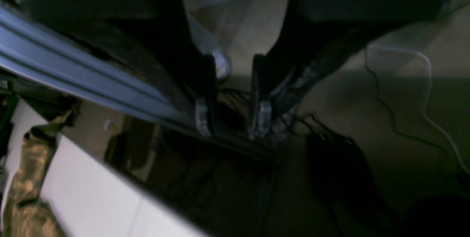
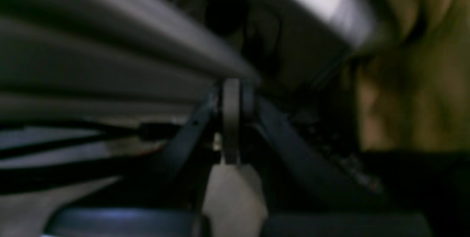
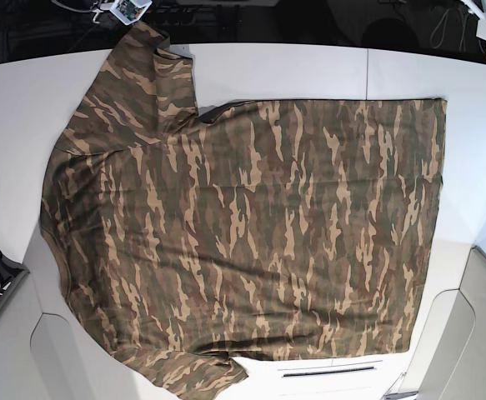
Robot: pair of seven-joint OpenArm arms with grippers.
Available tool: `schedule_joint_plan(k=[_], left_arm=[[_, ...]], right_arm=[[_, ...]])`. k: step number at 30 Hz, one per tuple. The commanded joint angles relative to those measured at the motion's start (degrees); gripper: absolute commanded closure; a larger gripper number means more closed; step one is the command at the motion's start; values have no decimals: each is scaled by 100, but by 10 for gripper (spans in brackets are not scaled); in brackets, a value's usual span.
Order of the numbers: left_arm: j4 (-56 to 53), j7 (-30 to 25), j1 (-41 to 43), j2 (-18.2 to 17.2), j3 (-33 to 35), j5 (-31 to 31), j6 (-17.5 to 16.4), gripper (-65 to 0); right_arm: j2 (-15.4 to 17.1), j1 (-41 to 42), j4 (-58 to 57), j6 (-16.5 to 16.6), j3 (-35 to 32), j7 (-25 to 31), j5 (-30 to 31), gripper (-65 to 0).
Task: Fold the T-shirt properly
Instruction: 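Move both grippers from rest toward the shirt's shoulder corners, then grasp the shirt's shoulder and sleeve edges with both grippers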
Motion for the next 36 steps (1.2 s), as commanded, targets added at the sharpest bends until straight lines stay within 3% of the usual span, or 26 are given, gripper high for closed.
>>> schedule_joint_plan(k=[1,6,12,16,17,21,22,24,29,36], left_arm=[[181,-17,81,-72,-118,-173,-45,-157],[590,-48,66,-85,-205,-203,-45,-169],[713,-339,28,-212,-203,-201,-45,-277],[713,-525,-96,-437,-203,-55,-45,-289],[713,-608,-131,-481,-203,20,-45,-302],[710,-850,-254,-675,-203,181,-45,-422],[710,-887,-313,-723,-203,240,-45,-425],[708,-970,-417,-813,-203,369,-45,-425],[702,-1353,-442,-1003,-203,660,-45,-425],[702,-1394,-442,-1049,-203,660,-45,-425]], right_arm=[[39,17,205,37,76,79,57,0],[-109,518,422,-214,498,-374,61,0],[-485,1113,417,-566,1384,-1316,367,0],[-525,1436,378,-612,1987,-1545,463,0],[-562,1491,345,-761,2135,-1543,463,-18],[-627,1727,28,-1276,2533,-1545,623,-258],[-640,1797,-105,-1355,2577,-1547,664,-297],[-640,1932,-437,-1434,2590,-1563,699,-317],[-671,2251,-1370,-1401,2590,-1746,1185,-317],[-955,2483,-1954,-955,2570,-2013,1836,-317]])
